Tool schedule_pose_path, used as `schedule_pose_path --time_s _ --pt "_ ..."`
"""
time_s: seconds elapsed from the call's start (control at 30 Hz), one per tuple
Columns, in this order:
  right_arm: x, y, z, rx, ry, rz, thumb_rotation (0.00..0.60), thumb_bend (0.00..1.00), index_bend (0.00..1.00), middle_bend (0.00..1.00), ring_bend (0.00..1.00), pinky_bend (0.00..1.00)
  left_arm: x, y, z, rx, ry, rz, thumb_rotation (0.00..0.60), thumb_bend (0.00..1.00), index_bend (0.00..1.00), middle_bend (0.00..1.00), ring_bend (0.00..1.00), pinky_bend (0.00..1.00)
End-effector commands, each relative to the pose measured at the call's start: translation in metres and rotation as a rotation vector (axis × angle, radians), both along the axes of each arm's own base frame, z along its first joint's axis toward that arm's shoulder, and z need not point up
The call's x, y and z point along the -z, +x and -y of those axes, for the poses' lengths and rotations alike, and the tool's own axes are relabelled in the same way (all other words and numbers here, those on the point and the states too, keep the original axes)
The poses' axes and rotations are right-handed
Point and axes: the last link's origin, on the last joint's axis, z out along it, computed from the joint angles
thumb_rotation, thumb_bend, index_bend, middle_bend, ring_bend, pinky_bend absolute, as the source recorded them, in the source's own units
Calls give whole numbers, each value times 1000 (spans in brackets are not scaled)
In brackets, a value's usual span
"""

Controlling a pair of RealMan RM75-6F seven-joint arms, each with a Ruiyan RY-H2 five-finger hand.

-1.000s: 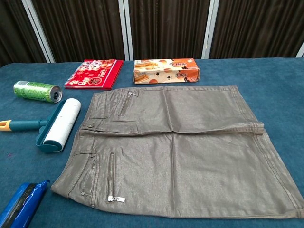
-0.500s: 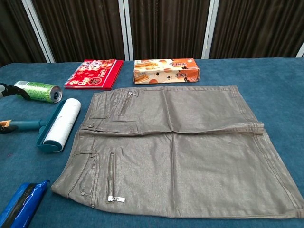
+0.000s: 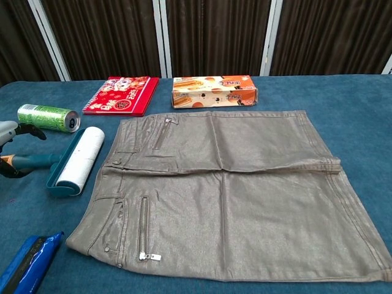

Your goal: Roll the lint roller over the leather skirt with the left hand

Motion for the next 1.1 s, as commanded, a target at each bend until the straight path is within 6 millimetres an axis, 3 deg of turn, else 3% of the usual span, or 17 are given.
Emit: schedule_pose_path --time_s 0.03,0.33,0.47,0.77,0.97,1.1 --pt "0 -1 1 3 -1 0 600 0 0 0 0 0 7 3 -7 7 -8 19 600 377 229 157 103 199" --pt "0 -3 3 16 0 -3 600 0 0 0 0 0 15 13 -10 46 -20 22 600 407 261 190 124 213" --pt "0 -4 3 18 -1 -1 600 0 0 0 0 0 17 16 -9 54 -23 19 600 427 315 256 179 261" --pt "-1 -4 4 19 0 1 600 0 0 0 0 0 15 18 -5 83 -16 9 600 633 512 418 315 386" --pt "-1 -4 4 20 -2 3 600 0 0 0 0 0 1 28 -3 129 5 30 600 685 554 455 356 424" --pt "-2 -4 4 24 -2 11 600 0 0 0 0 0 -20 53 -11 220 -4 38 600 753 568 464 373 443"
